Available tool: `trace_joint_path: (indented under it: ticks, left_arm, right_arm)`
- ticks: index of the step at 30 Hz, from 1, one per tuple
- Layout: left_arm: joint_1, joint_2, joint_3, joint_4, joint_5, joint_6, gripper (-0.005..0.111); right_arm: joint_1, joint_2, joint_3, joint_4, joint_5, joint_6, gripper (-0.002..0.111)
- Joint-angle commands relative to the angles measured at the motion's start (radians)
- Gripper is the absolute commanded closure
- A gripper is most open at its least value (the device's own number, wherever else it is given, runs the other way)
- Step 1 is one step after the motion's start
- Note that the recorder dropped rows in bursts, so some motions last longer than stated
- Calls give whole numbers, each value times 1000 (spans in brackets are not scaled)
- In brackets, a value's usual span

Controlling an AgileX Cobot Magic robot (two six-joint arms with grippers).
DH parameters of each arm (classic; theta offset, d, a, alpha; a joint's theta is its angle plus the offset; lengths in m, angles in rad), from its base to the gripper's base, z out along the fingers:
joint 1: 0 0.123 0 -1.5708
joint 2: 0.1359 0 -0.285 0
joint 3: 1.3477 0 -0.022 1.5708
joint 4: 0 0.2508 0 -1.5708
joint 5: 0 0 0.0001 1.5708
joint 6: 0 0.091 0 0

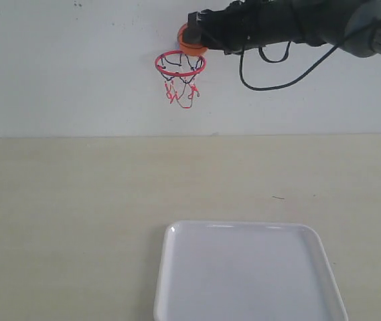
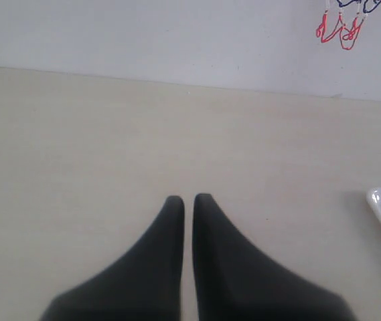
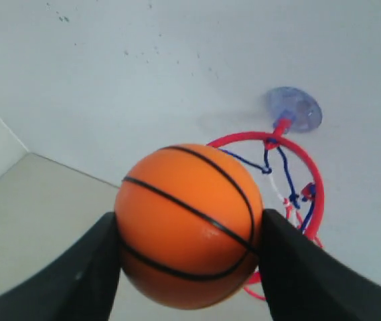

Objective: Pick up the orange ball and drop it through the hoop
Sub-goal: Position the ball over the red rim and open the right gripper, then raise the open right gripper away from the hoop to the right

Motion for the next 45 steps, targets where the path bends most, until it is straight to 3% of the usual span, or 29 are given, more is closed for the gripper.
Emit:
trace_joint_path:
  ticks: [1, 9, 30, 33, 37, 40, 45]
  left_arm:
    - [3, -4, 3, 3, -3, -8, 103]
    - [3, -4, 3, 3, -3, -8, 103]
    - [3, -4, 3, 3, -3, -8, 103]
    - [3, -4, 3, 3, -3, -8, 103]
    - [3, -4, 3, 3, -3, -8, 103]
    - [3, -4, 3, 3, -3, -8, 103]
    - [3, -4, 3, 3, -3, -8, 103]
  right_arm:
    - [39, 2, -8, 2, -105, -156, 108]
    - [81, 28, -8, 6, -267, -236, 108]
    - [110, 78, -8, 31, -375, -236, 106]
    - [110, 78, -8, 33, -375, -231, 90]
    - [110, 78, -8, 33, -381, -231, 48]
    - [110, 78, -8, 33, -403, -233, 25]
    - [110, 70, -8, 30, -413, -234, 23]
